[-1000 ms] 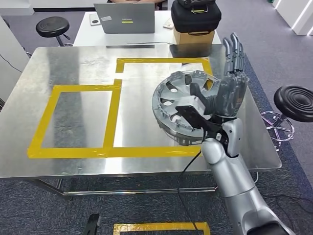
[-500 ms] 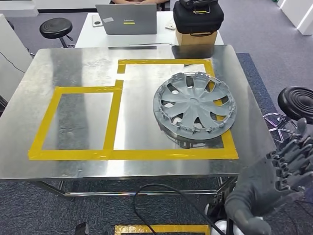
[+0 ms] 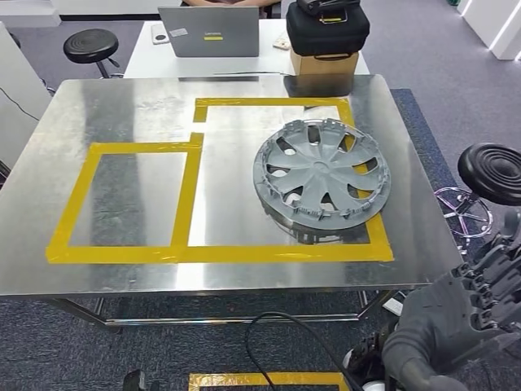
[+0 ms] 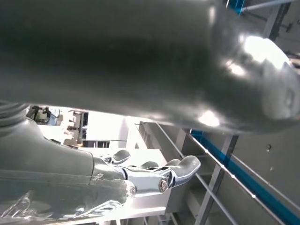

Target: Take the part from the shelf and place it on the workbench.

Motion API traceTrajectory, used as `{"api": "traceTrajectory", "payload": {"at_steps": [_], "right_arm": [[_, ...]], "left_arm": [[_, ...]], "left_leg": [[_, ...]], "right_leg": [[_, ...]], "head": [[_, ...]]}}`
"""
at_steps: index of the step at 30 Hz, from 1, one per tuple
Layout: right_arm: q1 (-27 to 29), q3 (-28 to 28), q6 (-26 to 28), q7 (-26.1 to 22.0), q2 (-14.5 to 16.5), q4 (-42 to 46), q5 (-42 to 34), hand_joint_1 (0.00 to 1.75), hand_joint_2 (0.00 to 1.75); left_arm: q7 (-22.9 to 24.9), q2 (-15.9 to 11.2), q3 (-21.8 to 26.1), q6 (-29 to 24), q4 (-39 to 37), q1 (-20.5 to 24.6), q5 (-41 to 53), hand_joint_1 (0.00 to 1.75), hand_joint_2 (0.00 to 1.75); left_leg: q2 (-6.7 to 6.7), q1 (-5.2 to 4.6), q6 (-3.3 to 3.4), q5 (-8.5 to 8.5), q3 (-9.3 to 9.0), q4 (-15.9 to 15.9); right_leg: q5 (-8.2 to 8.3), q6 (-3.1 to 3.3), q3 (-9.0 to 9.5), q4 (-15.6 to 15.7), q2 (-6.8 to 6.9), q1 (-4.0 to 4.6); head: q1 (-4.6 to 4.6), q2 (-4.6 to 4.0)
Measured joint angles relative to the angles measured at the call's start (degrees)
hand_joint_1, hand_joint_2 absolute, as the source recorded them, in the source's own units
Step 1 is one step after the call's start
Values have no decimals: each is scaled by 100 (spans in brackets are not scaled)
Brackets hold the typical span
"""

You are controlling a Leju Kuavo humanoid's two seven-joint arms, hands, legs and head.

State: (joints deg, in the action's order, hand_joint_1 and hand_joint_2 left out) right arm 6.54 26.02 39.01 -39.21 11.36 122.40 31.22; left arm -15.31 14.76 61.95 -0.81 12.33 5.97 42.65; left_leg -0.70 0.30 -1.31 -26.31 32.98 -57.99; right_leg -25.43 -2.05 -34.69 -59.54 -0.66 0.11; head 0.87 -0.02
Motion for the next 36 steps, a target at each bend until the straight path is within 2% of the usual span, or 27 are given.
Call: {"api": "traceTrajectory", "payload": {"at_steps": [1,3,4,6,7,8,9,10,12,13,14,16,17,18,20,22,23,24,25,27,28,29,30,32,33,34,36], "right_arm": [[2,-1,0,0,-2,0,-4,0,0],[6,-1,0,0,-8,0,-9,0,0],[7,0,0,0,-11,-1,-11,0,0],[15,0,0,-2,-17,-10,-25,0,0],[24,1,0,-5,-21,-21,-34,0,0],[35,1,0,-9,-26,-32,-42,0,0],[45,1,0,-13,-29,-44,-47,0,0],[53,1,0,-16,-32,-52,-52,0,0],[56,1,0,-26,-35,-62,-72,0,0],[61,1,0,-32,-35,-67,-84,0,0],[67,1,0,-39,-37,-73,-95,0,0],[82,1,0,-49,-38,-86,-105,0,0],[85,1,0,-51,-39,-92,-107,0,0],[87,1,-1,-53,-39,-96,-108,0,0],[90,1,-2,-56,-39,-105,-110,0,0],[95,2,-2,-58,-40,-120,-114,0,0],[99,2,-2,-61,-41,-128,-117,0,0],[103,2,-2,-63,-43,-138,-119,0,0],[107,2,-2,-64,-45,-146,-121,0,0],[114,2,-2,-66,-50,-161,-124,0,0],[116,2,-2,-66,-52,-166,-126,0,0],[117,3,-2,-67,-54,-170,-130,0,0],[119,3,-2,-67,-57,-174,-139,0,0],[123,3,-2,-68,-64,-185,-162,0,0],[128,3,-2,-68,-69,-190,-171,0,0],[134,3,-2,-68,-74,-193,-174,0,0],[145,3,-1,-68,-83,-199,-174,0,0]], "left_arm": [[27,2,6,5,0,-7,-1,0,175],[64,2,15,21,0,-14,-3,0,175],[70,3,16,32,0,-14,-3,0,175],[81,3,16,57,0,-15,-2,0,175],[86,3,17,67,0,-17,-2,0,175],[89,3,18,71,0,-18,-1,0,175],[91,3,18,72,0,-19,0,0,175],[93,4,19,73,0,-20,3,0,175],[98,4,19,68,0,-19,15,0,175],[101,4,19,64,0,-18,23,0,175],[102,3,19,61,0,-17,30,0,175],[104,3,19,60,0,-17,38,0,175],[105,4,19,60,0,-17,40,0,175],[105,4,18,60,0,-18,41,0,175],[105,4,18,59,0,-17,43,0,175],[105,3,19,53,0,-15,45,0,175],[105,3,19,49,0,-14,47,0,175],[105,4,19,45,0,-14,49,0,175],[105,4,18,44,0,-12,50,0,175],[105,6,18,44,0,1,56,0,175],[105,8,17,44,0,11,60,0,175],[105,10,17,43,0,23,64,0,175],[105,14,16,43,0,28,67,0,175],[104,20,16,40,0,14,69,0,175],[103,22,17,38,0,2,69,0,175],[103,24,18,35,0,-6,69,0,175],[101,25,19,31,0,-6,69,0,175]], "left_leg": [[1,3,40,25,9,0],[10,16,110,71,19,18],[16,25,139,90,29,28],[27,21,170,118,64,28],[33,19,177,135,89,28],[37,17,178,155,116,28],[38,19,172,177,142,28],[37,22,161,199,166,27],[27,18,117,242,202,21],[21,12,85,269,214,19],[15,4,51,298,224,16],[11,6,-23,364,239,28],[11,13,-56,351,259,20],[13,19,-86,256,298,-44],[17,23,-128,-184,475,-488],[18,23,-149,-655,695,-1203],[18,22,-152,-756,740,-1452],[18,22,-148,-735,697,-1528],[18,22,-137,-618,558,-1410],[18,21,-103,-352,38,-763],[16,15,-81,-302,-242,-376],[12,9,-56,-302,-442,-78],[6,-5,-24,-320,-549,106],[10,-24,58,-281,-525,202],[21,-26,102,-231,-489,211],[33,-21,142,-174,-447,220],[49,-17,194,-57,-326,225]], "right_leg": [[15,-30,1,13,1,-7],[-115,-86,-53,-107,9,-19],[-289,-109,-136,-322,14,-24],[-737,-151,-389,-1030,22,-29],[-885,-163,-491,-1347,21,-30],[-932,-171,-516,-1503,22,-31],[-875,-175,-437,-1447,22,-32],[-740,-175,-246,-1177,22,-34],[-489,-169,278,-384,18,-42],[-415,-151,456,-98,8,-41],[-391,-126,535,53,-5,-36],[-346,-41,485,80,-22,-20],[-315,6,455,88,-15,-23],[-272,55,423,95,-6,-28],[-173,130,326,103,14,-38],[-70,162,187,100,23,-29],[-18,163,113,98,26,-23],[33,159,41,95,28,-18],[83,148,-27,93,27,-15],[177,108,-133,88,23,-11],[217,82,-171,81,23,-3],[263,52,-199,75,28,5],[312,22,-218,80,36,7],[400,-38,-250,101,43,-9],[352,-65,-283,72,43,-21],[200,-92,-341,-57,41,-28],[-335,-134,-528,-654,41,-32]], "head": [[-1,0],[13,0],[21,0],[44,0],[44,0],[44,0],[44,0],[44,0],[46,0],[43,0],[41,0],[34,0],[34,0],[30,0],[14,0],[3,0],[4,0],[4,0],[4,0],[3,0],[4,0],[9,0],[12,0],[11,0],[9,0],[14,0],[30,0]]}}
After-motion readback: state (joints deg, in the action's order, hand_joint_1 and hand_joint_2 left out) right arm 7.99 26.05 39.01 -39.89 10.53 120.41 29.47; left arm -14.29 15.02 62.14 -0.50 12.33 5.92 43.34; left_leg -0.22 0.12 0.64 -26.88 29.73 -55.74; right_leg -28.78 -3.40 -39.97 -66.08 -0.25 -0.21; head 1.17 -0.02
